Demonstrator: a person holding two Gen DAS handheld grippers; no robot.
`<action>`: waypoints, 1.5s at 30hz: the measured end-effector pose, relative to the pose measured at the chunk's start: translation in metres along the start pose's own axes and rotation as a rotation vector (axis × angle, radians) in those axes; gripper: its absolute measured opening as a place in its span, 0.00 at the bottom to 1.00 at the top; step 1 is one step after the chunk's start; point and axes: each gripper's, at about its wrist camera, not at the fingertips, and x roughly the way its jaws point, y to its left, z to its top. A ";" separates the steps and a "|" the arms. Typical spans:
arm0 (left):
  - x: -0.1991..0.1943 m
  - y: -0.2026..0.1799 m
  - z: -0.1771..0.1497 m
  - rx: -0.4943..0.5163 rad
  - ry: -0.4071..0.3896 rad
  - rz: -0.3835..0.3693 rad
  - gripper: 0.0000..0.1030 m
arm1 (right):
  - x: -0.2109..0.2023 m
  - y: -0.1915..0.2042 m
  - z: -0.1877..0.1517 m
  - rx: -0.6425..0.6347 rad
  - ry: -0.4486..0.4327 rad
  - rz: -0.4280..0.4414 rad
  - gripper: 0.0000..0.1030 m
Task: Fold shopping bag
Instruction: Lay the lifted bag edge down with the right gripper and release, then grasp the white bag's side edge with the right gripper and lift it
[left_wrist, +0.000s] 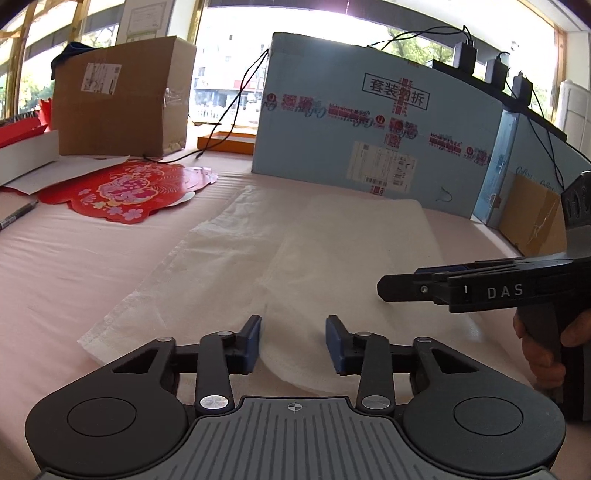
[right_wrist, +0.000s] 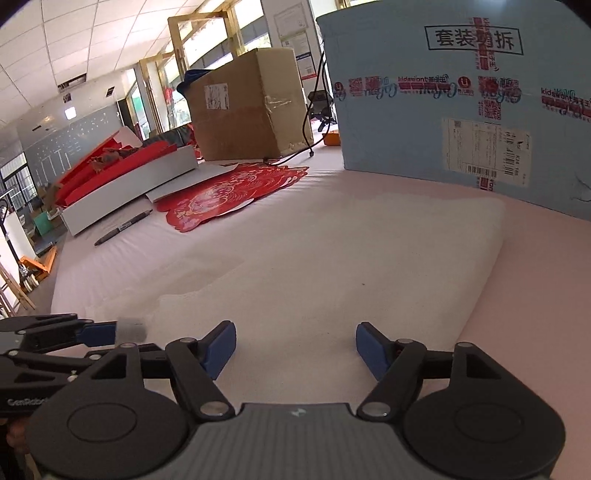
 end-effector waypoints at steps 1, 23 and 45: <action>-0.001 0.002 0.001 -0.002 -0.010 0.001 0.07 | -0.006 -0.001 0.002 0.023 -0.013 0.016 0.71; -0.026 -0.019 0.002 0.312 -0.174 0.301 0.80 | 0.006 -0.098 0.031 0.440 -0.087 -0.041 0.72; -0.008 -0.022 -0.020 0.292 -0.046 0.043 0.91 | 0.077 -0.130 0.072 0.632 0.149 0.323 0.76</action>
